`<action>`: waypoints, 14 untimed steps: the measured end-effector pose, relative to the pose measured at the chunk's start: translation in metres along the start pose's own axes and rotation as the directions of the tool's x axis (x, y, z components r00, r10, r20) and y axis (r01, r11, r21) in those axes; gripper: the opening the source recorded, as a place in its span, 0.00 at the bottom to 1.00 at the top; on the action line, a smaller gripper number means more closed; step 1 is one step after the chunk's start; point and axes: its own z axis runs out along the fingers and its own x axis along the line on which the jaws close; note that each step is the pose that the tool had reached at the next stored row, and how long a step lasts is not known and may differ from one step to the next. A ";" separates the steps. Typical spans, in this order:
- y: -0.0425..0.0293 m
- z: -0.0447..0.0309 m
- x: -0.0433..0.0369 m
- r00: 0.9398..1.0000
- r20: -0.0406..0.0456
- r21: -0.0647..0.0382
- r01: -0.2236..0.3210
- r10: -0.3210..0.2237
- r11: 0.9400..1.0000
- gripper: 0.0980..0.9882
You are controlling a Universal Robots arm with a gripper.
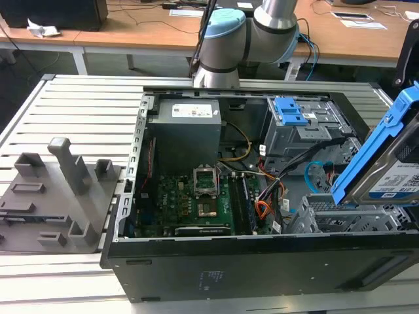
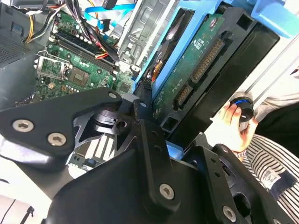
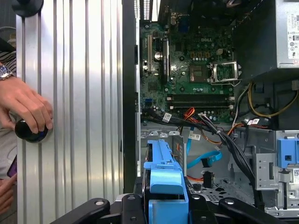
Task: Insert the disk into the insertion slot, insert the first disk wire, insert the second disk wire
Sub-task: 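Insert the disk into the insertion slot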
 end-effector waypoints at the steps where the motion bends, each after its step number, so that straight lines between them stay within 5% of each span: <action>1: 0.0000 0.0005 0.0000 1.000 0.000 0.000 0.000 0.000 1.000 0.30; 14: -0.0003 0.0065 0.0000 1.000 0.000 0.000 0.000 0.000 1.000 0.30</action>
